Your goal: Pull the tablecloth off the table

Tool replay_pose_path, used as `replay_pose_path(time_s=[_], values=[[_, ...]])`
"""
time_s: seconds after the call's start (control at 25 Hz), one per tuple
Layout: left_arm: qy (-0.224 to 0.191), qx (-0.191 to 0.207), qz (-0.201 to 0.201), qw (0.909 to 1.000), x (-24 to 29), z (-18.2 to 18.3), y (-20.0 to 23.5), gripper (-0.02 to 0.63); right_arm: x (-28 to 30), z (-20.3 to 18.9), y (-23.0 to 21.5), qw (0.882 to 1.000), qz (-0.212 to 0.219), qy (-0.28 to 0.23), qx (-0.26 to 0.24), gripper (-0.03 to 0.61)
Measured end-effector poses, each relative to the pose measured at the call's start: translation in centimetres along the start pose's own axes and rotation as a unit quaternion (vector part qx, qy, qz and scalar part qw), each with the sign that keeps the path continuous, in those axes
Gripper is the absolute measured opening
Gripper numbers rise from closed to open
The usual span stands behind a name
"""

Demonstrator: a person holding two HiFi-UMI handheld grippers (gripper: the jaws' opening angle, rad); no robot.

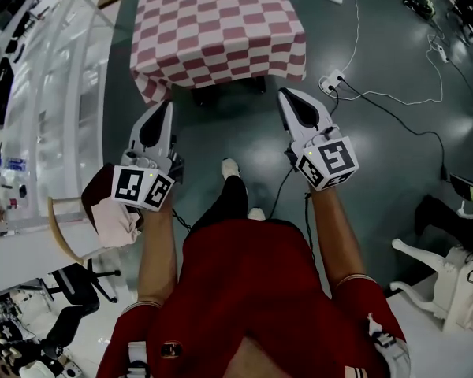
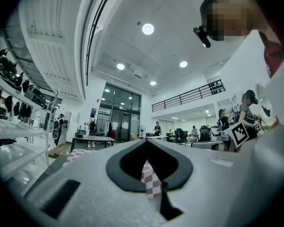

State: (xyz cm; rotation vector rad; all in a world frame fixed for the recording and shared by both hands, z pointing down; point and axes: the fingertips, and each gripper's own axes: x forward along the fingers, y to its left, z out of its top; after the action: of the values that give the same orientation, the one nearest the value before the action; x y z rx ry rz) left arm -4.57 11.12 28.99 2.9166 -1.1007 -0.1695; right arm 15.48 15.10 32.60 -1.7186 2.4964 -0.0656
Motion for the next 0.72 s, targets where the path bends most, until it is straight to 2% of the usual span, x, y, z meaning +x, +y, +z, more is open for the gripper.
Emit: replay_pose_path(time_s=[0.2, 0.44, 0.72], values=[[-0.015, -0.019, -0.007, 0.9997, 4.0, -1.3, 3.6, 0.005, 3.8, -0.7, -2.4, 1.0, -0.012, 0.019, -0.013, 0.012], [-0.033, -0.03, -0.017, 0.9989, 9.6, -1.9, 9.7, 0.005, 11.0, -0.8, -5.8, 0.999, -0.025, 0.037, -0.031, 0.012], [-0.03, -0.039, -0.046, 0.9977, 15.7, -2.8, 16.2, 0.005, 18.6, -1.1, -10.0, 0.996, -0.058, 0.051, -0.035, 0.012]])
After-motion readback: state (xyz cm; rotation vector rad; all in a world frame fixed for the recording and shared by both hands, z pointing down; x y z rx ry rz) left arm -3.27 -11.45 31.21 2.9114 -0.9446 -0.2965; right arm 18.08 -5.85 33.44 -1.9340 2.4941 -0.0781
